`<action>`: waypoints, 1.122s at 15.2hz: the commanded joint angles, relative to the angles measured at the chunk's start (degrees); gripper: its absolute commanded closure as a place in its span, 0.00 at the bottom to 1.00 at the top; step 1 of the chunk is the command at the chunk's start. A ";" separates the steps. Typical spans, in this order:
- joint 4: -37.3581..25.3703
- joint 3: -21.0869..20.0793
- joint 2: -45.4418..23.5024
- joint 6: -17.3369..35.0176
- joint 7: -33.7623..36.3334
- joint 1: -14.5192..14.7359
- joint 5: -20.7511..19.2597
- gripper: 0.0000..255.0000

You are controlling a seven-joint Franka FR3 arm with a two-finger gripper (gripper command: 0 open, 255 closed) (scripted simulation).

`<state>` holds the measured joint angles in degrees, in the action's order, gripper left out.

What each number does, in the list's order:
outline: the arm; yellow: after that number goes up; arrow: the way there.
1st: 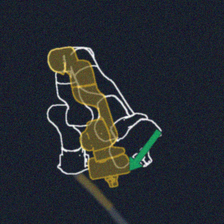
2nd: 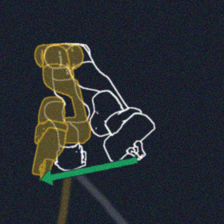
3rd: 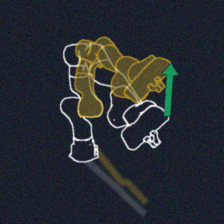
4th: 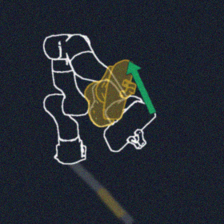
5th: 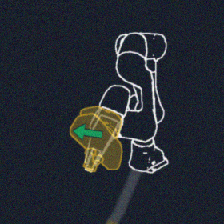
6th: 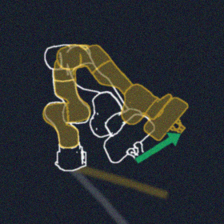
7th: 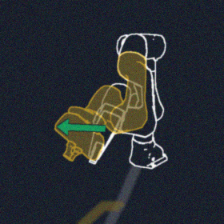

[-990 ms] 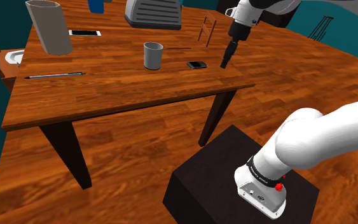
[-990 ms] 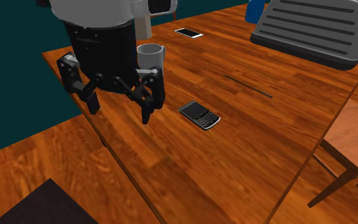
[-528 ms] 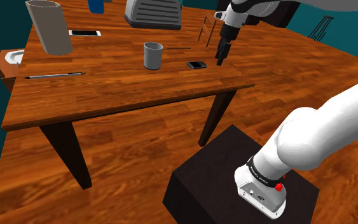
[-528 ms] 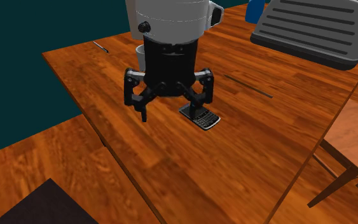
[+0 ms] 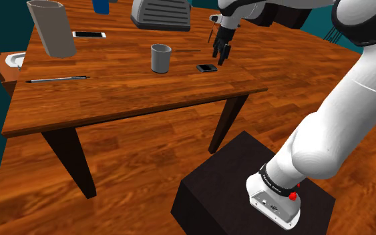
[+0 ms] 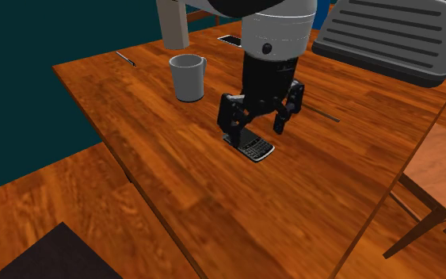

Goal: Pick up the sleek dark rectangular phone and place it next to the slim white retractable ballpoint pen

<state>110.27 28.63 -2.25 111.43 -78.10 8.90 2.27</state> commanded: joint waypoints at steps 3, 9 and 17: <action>-1.48 0.00 -3.31 1.64 -3.63 -0.39 1.40 0.00; 1.41 -0.11 -4.64 5.67 -4.20 -0.50 2.22 0.00; 1.41 -0.11 -4.64 5.66 -4.20 -0.50 2.22 1.00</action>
<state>111.67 28.52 -6.89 117.09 -82.30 8.40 4.49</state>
